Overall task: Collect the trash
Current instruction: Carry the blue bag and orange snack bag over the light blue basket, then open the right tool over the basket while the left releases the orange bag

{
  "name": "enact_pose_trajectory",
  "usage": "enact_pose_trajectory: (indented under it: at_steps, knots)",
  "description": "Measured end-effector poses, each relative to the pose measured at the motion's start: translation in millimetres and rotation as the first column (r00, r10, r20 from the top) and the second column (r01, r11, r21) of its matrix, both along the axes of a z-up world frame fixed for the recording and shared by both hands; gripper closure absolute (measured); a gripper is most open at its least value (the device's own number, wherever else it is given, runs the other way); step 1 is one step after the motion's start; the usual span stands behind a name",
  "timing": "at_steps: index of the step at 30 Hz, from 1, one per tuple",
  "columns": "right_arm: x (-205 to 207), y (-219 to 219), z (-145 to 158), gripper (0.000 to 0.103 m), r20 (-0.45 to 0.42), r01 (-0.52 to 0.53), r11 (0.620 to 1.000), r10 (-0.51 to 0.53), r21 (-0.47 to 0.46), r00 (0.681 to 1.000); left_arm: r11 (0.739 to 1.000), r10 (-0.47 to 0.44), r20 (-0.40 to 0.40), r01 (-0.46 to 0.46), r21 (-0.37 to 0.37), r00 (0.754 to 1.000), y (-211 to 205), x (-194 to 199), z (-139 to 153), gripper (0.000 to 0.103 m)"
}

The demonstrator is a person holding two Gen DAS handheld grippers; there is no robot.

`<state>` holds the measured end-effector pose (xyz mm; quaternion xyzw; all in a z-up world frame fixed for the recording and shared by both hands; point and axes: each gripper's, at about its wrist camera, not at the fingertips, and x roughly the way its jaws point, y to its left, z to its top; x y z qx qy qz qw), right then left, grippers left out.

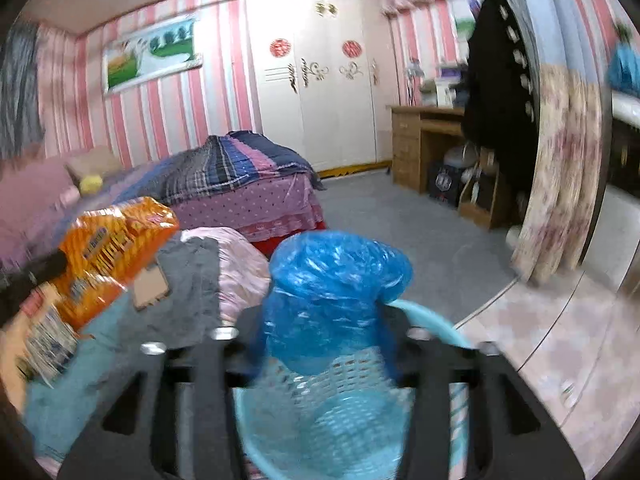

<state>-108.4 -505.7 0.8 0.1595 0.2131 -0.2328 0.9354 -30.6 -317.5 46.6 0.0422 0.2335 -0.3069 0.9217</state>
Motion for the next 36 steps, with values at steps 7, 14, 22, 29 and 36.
enact_pose_trajectory:
  at_steps: [7,14,22,29,36]
  knots:
    - [-7,-9,2,0.02,0.046,0.037,0.999,-0.038,0.03,0.998,0.999,-0.032,-0.012,0.032,0.005,0.999,-22,1,-5,0.103]
    - [-26,-26,2,0.018,0.053,0.124,0.992,-0.126,0.038,0.991,0.995,-0.091,-0.043,0.092,0.026,0.995,-51,-2,-19,0.103]
    - [-44,-44,1,0.018,0.064,0.179,0.981,-0.183,0.072,0.981,0.979,-0.202,-0.025,0.202,0.014,0.979,-80,-19,-24,0.027]
    - [-38,-34,4,0.018,0.078,0.133,0.99,-0.137,0.051,0.988,0.997,-0.073,0.016,0.072,0.026,0.997,-35,-6,-19,0.022]
    - [-14,-2,8,0.018,0.083,0.022,0.999,-0.024,0.032,0.996,0.985,0.154,0.05,-0.157,0.074,0.987,65,22,-16,0.021]
